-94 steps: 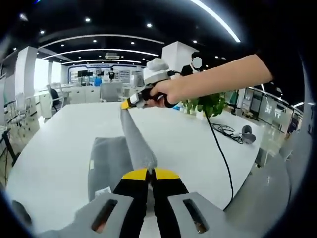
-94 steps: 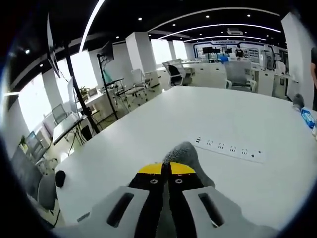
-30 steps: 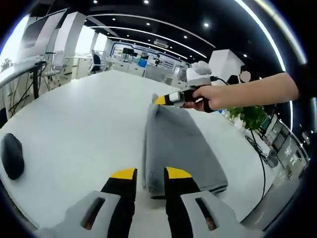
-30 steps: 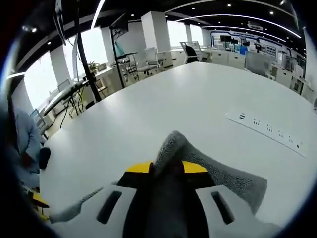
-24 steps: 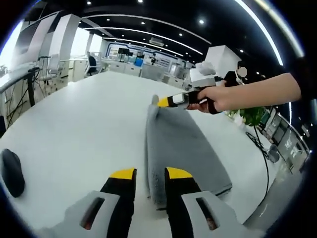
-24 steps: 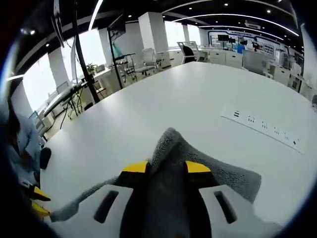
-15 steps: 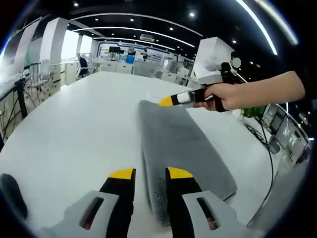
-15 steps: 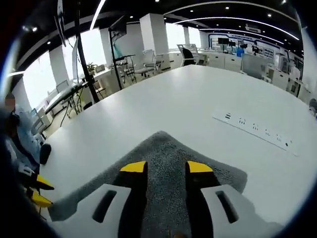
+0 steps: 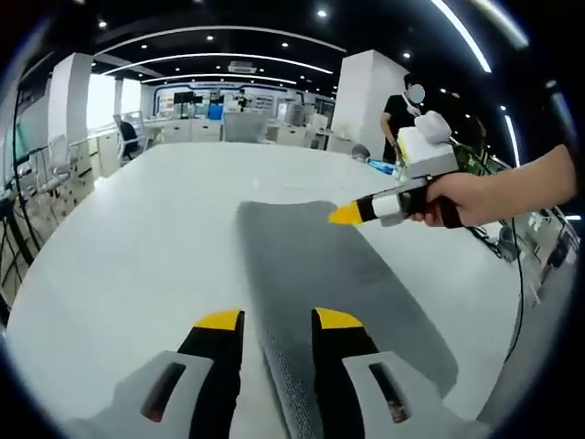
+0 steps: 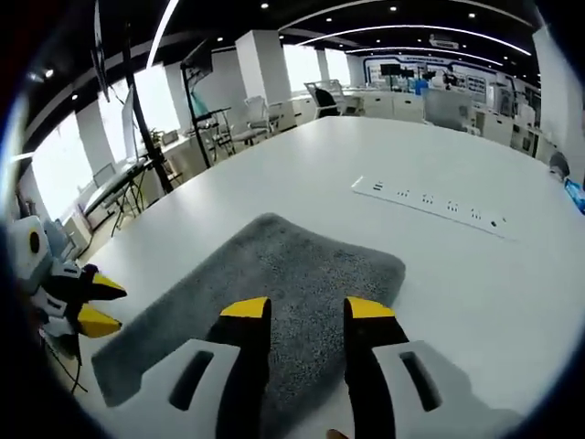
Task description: Fold the towel on the table until its edges align and the towel forms a compact rectangular stack.
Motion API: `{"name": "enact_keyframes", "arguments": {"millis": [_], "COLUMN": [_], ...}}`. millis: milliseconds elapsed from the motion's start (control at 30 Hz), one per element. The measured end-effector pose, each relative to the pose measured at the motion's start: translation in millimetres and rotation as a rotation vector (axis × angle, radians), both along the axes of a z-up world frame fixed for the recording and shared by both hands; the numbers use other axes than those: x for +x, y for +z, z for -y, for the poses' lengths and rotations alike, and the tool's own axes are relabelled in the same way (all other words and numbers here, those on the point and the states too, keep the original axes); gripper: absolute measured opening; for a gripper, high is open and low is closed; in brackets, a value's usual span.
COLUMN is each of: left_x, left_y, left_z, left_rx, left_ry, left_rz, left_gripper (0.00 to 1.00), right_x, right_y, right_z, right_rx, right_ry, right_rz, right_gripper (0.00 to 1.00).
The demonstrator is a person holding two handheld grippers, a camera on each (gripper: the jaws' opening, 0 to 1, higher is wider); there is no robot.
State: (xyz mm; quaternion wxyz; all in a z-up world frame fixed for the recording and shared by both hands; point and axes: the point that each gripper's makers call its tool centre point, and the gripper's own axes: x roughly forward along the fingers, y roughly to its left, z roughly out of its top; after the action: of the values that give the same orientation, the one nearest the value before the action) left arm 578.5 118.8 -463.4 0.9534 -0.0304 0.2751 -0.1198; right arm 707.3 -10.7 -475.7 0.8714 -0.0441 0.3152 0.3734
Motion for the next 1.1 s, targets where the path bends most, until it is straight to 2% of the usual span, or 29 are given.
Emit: {"name": "enact_keyframes", "arguments": {"millis": [33,200,267,367,467,633,800,967,1033,1100], "left_x": [7.5,21.0,26.2,27.3,30.6,29.4,31.4,31.6,31.0,31.3], "left_y": [-1.8,-9.5,-14.3,-15.0,-28.7,-34.9,-41.0,-45.4,-46.1,-47.0], "left_z": [-4.1,-8.0,-10.4,-6.8,-11.7,-13.3,-13.6,-11.0,-10.0,-9.1], "left_rx": [0.000,0.014,0.019,0.028,0.047,0.027,0.006,-0.001,0.002,-0.005], "left_ry": [0.001,-0.017,-0.023,-0.035,-0.029,-0.015,0.005,0.005,-0.001,-0.006], "left_rz": [-0.001,-0.024,-0.032,-0.047,-0.071,-0.081,-0.093,-0.102,-0.107,-0.114], "left_gripper": [0.31,0.31,0.31,0.31,0.30,0.30,0.29,0.28,0.26,0.25], "right_x": [-2.1,-14.5,-27.0,-33.6,-37.6,-48.6,-55.5,-59.9,-63.1,-66.4], "right_y": [-0.6,-8.0,-7.5,-16.2,-21.9,-22.0,-21.9,-29.9,-32.2,-30.5], "right_z": [3.8,12.4,16.0,18.7,23.1,24.5,28.8,30.5,31.7,33.9], "right_rx": [0.001,0.006,0.014,0.007,0.012,0.016,0.021,0.026,0.030,0.037], "right_ry": [-0.003,-0.006,-0.011,0.000,-0.010,0.002,-0.026,-0.044,-0.050,-0.058], "right_rz": [0.000,-0.014,-0.025,-0.040,-0.060,-0.069,-0.076,-0.092,-0.101,-0.110], "right_gripper": [0.30,0.30,0.30,0.30,0.29,0.29,0.28,0.27,0.25,0.17]}}
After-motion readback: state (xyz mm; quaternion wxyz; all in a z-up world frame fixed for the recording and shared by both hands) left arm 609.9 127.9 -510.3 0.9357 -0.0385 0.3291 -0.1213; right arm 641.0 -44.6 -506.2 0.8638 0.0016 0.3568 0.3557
